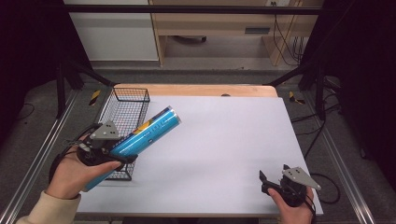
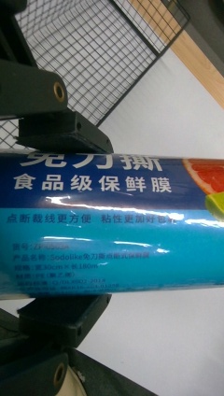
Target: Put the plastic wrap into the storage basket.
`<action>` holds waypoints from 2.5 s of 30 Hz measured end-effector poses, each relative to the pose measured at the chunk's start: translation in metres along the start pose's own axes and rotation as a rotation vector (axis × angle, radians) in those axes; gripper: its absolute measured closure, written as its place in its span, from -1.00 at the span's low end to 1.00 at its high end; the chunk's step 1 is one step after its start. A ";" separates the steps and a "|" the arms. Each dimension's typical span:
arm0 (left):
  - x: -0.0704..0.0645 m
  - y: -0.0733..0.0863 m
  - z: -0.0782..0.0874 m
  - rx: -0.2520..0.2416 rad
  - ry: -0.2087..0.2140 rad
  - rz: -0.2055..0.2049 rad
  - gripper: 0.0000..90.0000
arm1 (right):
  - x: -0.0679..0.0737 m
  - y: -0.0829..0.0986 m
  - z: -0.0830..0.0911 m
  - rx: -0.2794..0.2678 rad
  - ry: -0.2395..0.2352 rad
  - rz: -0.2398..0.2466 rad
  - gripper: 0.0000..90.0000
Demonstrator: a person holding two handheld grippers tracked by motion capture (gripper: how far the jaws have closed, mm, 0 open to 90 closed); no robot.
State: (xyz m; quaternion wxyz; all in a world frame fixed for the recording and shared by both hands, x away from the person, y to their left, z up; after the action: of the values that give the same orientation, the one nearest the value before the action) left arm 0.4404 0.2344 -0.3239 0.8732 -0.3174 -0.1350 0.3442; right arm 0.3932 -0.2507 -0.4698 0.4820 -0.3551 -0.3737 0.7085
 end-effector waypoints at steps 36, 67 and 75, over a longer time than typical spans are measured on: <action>0.028 0.022 0.004 0.048 -0.029 0.174 -0.29 | 0.000 -0.001 0.002 -0.007 0.012 -0.002 -0.71; 0.062 0.037 0.003 0.099 -0.193 0.289 -0.28 | 0.001 -0.001 0.000 -0.005 0.002 -0.005 -0.70; 0.070 0.045 0.000 0.124 -0.224 0.332 -0.28 | 0.000 -0.001 -0.001 -0.002 0.005 -0.009 -0.70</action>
State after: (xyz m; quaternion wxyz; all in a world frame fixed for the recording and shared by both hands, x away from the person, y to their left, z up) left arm 0.4680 0.3080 -0.3516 0.8018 -0.2408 -0.1555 0.5243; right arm 0.3940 -0.2500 -0.4692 0.4858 -0.3557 -0.3750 0.7049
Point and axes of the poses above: each handheld gripper's, and its own axes: z roughly backward along the jaws, y roughly out of its underside, x roughly to its left, the point moved 3 cm from there along -z, roughly forward along the jaws, and after that the axes turned 9 degrees about z, right-handed, at the moved point
